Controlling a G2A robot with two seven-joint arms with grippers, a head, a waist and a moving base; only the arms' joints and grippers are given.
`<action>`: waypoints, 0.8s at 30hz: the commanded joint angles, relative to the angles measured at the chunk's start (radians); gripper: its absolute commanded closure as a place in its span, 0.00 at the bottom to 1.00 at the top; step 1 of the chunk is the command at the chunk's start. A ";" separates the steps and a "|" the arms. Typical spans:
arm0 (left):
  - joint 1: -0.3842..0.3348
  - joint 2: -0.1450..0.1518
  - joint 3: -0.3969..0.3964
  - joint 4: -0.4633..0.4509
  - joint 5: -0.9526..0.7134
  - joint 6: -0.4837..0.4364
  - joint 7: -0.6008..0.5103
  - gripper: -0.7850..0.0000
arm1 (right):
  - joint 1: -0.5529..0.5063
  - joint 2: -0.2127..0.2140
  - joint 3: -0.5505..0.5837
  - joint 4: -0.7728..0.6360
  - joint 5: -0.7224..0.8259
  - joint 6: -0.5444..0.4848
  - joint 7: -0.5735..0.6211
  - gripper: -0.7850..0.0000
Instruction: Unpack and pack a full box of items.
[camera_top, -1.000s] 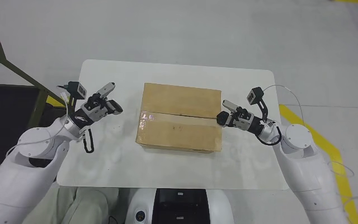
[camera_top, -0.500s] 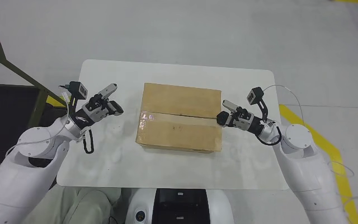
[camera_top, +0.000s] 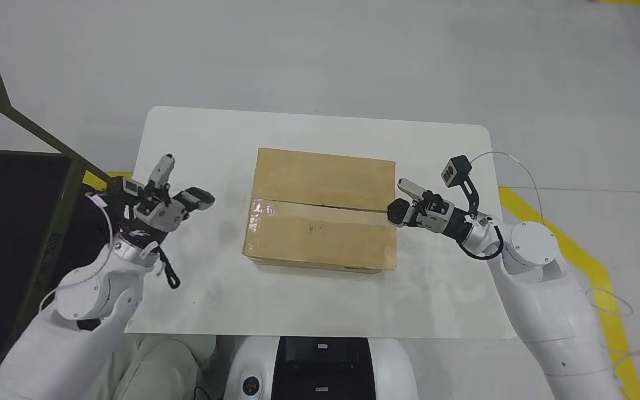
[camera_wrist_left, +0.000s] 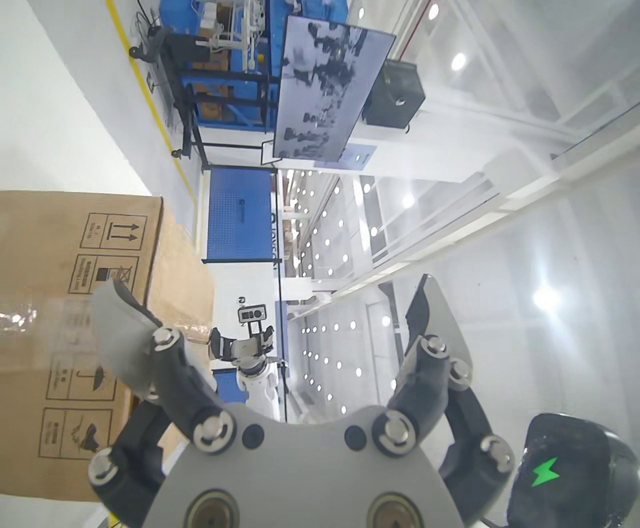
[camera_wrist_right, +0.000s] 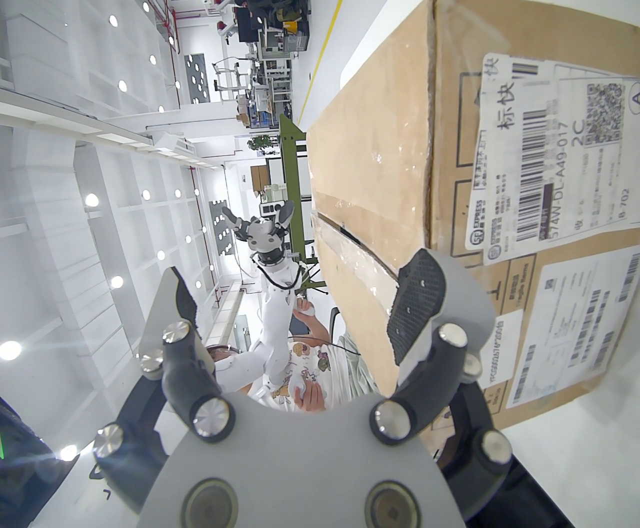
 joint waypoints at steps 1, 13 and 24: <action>0.046 -0.008 0.016 -0.004 0.034 -0.008 0.045 0.00 | 0.000 0.000 0.000 0.000 0.000 0.000 0.000 0.00; 0.099 -0.039 0.092 -0.018 0.127 -0.049 0.208 0.00 | 0.000 0.000 0.000 0.000 0.000 0.000 0.000 0.00; 0.098 -0.040 0.093 -0.017 0.124 -0.045 0.210 0.00 | 0.000 0.000 0.000 0.000 0.000 0.000 0.000 0.00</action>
